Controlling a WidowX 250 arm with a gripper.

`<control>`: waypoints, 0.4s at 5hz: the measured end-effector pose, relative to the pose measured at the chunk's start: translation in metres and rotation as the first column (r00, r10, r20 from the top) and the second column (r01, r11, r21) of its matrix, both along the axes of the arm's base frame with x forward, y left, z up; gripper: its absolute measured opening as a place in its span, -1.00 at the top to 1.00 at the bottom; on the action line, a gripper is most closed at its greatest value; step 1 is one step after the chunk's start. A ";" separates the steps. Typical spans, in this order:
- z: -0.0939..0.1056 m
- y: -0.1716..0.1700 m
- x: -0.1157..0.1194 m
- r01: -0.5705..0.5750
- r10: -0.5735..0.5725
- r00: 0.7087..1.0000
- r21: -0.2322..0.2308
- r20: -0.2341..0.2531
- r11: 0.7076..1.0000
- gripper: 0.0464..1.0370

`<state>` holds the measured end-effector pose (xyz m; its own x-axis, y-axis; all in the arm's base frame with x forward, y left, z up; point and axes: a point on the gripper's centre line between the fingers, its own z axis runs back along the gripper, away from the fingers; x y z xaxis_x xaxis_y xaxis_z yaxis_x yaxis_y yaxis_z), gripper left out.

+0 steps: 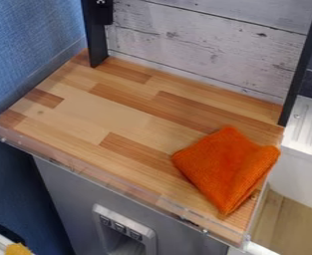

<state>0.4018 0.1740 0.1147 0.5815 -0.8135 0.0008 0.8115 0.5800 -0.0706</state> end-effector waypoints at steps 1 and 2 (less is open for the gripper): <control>0.000 0.003 0.000 0.017 -0.017 1.000 0.008 -0.017 1.000 -0.91; 0.003 0.005 0.000 0.019 -0.019 1.000 0.026 -0.024 0.999 -0.91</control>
<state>0.4016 0.1792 0.1180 0.5657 -0.8239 -0.0345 0.8206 0.5666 -0.0745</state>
